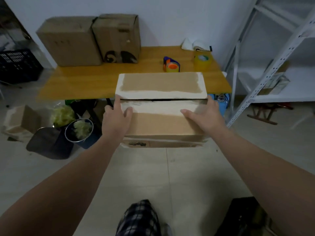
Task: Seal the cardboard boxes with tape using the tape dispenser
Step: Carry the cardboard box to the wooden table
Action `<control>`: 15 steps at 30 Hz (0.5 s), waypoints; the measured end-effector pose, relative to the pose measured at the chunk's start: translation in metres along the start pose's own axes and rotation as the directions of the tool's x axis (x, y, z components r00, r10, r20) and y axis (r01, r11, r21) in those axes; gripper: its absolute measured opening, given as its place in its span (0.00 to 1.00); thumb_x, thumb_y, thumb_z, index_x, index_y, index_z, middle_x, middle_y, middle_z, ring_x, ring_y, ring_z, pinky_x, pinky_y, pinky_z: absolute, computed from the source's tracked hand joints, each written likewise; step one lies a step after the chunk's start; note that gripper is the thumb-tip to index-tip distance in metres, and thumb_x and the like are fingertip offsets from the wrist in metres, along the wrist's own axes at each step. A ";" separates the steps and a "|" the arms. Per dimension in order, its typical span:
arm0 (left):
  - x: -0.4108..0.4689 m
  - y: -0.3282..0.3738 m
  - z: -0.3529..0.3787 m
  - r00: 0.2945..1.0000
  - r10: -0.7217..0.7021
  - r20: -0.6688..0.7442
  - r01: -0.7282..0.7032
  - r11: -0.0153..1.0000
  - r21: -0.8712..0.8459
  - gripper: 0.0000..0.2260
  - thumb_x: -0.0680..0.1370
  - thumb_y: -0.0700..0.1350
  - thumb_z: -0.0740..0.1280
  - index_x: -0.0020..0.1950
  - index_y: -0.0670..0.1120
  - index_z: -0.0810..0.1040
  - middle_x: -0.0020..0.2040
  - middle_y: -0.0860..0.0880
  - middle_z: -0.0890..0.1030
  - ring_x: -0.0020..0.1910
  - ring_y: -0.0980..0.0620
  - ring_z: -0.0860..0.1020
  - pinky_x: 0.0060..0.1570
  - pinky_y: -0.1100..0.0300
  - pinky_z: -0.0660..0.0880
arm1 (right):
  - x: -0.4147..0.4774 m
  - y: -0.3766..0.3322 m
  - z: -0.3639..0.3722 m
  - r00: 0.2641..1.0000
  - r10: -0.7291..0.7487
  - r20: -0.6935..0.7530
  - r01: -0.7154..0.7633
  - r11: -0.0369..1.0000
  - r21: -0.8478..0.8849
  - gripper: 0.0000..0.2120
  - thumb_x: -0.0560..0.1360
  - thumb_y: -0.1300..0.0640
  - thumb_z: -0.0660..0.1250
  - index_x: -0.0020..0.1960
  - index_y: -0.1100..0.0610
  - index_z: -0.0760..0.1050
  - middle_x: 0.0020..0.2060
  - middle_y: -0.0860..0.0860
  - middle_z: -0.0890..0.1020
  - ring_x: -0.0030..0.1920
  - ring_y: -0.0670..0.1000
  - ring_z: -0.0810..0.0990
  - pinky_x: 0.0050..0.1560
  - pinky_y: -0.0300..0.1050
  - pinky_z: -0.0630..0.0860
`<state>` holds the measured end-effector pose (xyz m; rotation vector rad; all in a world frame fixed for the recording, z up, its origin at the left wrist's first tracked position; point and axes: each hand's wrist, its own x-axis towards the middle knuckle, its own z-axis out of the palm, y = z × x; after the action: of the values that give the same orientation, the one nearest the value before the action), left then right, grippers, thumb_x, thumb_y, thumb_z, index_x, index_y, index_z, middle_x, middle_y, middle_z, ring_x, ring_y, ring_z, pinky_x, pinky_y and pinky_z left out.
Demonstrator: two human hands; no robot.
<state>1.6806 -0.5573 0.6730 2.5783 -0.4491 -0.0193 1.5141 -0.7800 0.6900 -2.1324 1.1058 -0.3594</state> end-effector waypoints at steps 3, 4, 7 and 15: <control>0.052 0.015 0.014 1.000 0.002 -0.012 -0.002 1.000 0.000 0.28 0.79 0.58 0.54 0.77 0.52 0.50 0.63 0.39 0.66 0.57 0.39 0.69 0.48 0.52 0.66 | 0.054 -0.012 0.007 1.000 -0.014 0.001 0.014 1.000 0.020 0.54 0.61 0.32 0.72 0.76 0.54 0.51 0.74 0.52 0.57 0.71 0.55 0.61 0.65 0.54 0.65; 0.067 0.019 0.017 1.000 0.010 -0.013 -0.010 1.000 -0.002 0.28 0.79 0.59 0.54 0.77 0.53 0.50 0.63 0.39 0.66 0.57 0.39 0.69 0.47 0.52 0.65 | 0.069 -0.016 0.010 1.000 -0.019 -0.001 0.019 1.000 0.023 0.54 0.61 0.32 0.73 0.76 0.54 0.51 0.73 0.52 0.58 0.71 0.55 0.62 0.65 0.54 0.65; 0.124 0.028 0.026 1.000 0.023 -0.003 -0.023 0.999 -0.038 0.28 0.79 0.58 0.54 0.77 0.53 0.50 0.61 0.39 0.67 0.56 0.40 0.69 0.47 0.53 0.65 | 0.123 -0.034 0.021 1.000 -0.021 0.007 0.021 0.999 0.032 0.54 0.61 0.32 0.73 0.76 0.54 0.52 0.72 0.52 0.60 0.70 0.56 0.63 0.64 0.56 0.67; 0.278 0.036 0.034 0.999 -0.042 0.006 0.042 0.999 0.017 0.28 0.78 0.60 0.53 0.76 0.56 0.49 0.61 0.41 0.66 0.57 0.41 0.69 0.50 0.50 0.66 | 0.269 -0.095 0.079 0.999 -0.024 0.044 0.020 0.996 0.090 0.56 0.59 0.31 0.73 0.76 0.53 0.52 0.74 0.52 0.58 0.72 0.55 0.61 0.67 0.53 0.63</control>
<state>1.9289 -0.6915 0.6812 2.6047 -0.3994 -0.0382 1.7739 -0.9216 0.6807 -2.0657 1.0223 -0.3627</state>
